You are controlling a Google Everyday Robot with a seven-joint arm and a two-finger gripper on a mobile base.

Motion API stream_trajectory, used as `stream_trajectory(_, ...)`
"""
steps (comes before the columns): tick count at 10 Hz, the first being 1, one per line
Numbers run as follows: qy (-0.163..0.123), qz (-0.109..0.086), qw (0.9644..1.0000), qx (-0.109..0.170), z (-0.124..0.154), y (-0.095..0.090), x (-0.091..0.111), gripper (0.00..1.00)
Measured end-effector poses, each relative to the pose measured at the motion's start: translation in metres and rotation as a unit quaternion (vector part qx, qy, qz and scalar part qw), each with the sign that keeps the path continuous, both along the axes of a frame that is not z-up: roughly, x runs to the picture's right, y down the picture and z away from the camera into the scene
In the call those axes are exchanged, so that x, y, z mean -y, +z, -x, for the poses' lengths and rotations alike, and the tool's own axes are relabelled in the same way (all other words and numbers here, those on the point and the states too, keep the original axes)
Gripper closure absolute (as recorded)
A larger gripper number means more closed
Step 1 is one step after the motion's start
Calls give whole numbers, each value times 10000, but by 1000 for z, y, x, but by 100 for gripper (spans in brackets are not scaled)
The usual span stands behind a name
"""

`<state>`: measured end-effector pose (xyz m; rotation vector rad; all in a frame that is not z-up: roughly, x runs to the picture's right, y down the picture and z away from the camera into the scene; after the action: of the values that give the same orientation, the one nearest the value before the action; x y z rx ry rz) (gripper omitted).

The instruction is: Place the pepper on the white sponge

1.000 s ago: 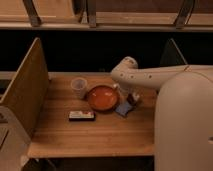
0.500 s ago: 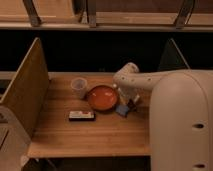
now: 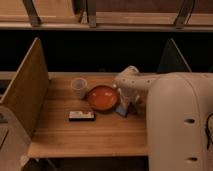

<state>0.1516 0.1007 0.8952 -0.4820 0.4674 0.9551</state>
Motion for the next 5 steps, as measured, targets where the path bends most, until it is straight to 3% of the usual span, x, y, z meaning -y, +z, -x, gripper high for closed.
stream_trajectory(3, -177, 64, 9998, -53, 0, 3, -2, 100)
stream_trajectory(5, -324, 124, 9994, 56, 11, 12, -2, 100)
